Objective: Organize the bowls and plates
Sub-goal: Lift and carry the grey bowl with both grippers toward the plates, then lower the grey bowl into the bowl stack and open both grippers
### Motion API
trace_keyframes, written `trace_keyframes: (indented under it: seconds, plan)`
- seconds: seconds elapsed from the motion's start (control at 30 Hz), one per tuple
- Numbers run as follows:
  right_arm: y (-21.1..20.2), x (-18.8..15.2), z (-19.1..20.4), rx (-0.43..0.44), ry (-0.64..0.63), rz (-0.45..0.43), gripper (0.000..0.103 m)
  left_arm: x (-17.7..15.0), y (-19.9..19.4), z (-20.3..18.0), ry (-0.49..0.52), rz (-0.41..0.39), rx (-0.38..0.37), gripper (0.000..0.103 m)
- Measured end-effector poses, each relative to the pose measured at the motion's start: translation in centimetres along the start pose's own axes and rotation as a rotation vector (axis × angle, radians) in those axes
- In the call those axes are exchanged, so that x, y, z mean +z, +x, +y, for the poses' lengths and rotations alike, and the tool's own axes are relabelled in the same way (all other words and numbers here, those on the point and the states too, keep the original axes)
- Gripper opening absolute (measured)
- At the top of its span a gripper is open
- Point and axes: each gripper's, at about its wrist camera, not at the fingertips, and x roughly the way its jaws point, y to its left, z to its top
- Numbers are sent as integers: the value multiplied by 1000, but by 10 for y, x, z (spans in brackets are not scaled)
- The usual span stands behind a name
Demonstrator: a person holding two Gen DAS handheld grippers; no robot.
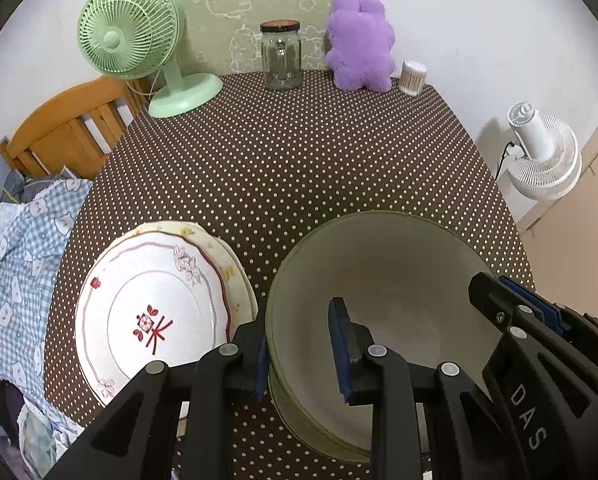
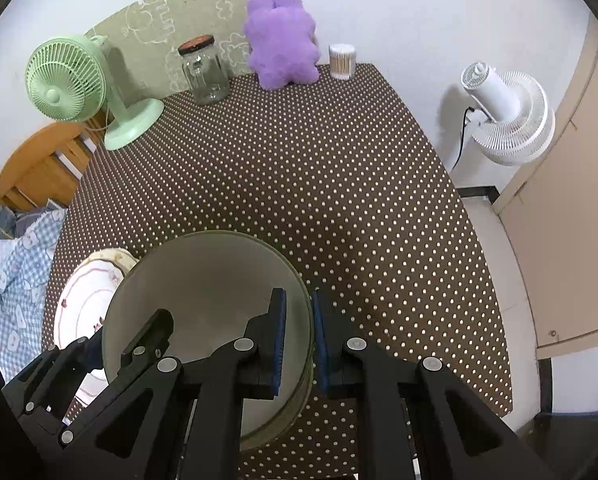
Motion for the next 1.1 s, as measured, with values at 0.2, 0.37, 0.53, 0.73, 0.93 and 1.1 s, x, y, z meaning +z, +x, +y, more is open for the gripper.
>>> trace_keyframes:
  seconds: [0.2, 0.37, 0.53, 0.73, 0.93, 1.1]
  plan:
    - [11, -6, -3, 8, -5, 37, 17, -7, 9, -2, 7, 25, 15, 24]
    - [16, -9, -4, 25, -5, 51, 17, -11, 13, -2, 8, 26, 33, 25]
    - [20, -10, -7, 42, 1, 61, 17, -13, 13, -4, 22, 17, 50, 25]
    - [20, -13, -7, 48, -9, 65, 17, -14, 13, -6, 54, 23, 48, 28]
    - [18, -16, -10, 70, -22, 70, 19, -17, 16, -6, 40, 51, 29, 40]
    - [17, -14, -18, 126, -13, 82, 19, -16, 14, -5, 23, 52, 6, 44]
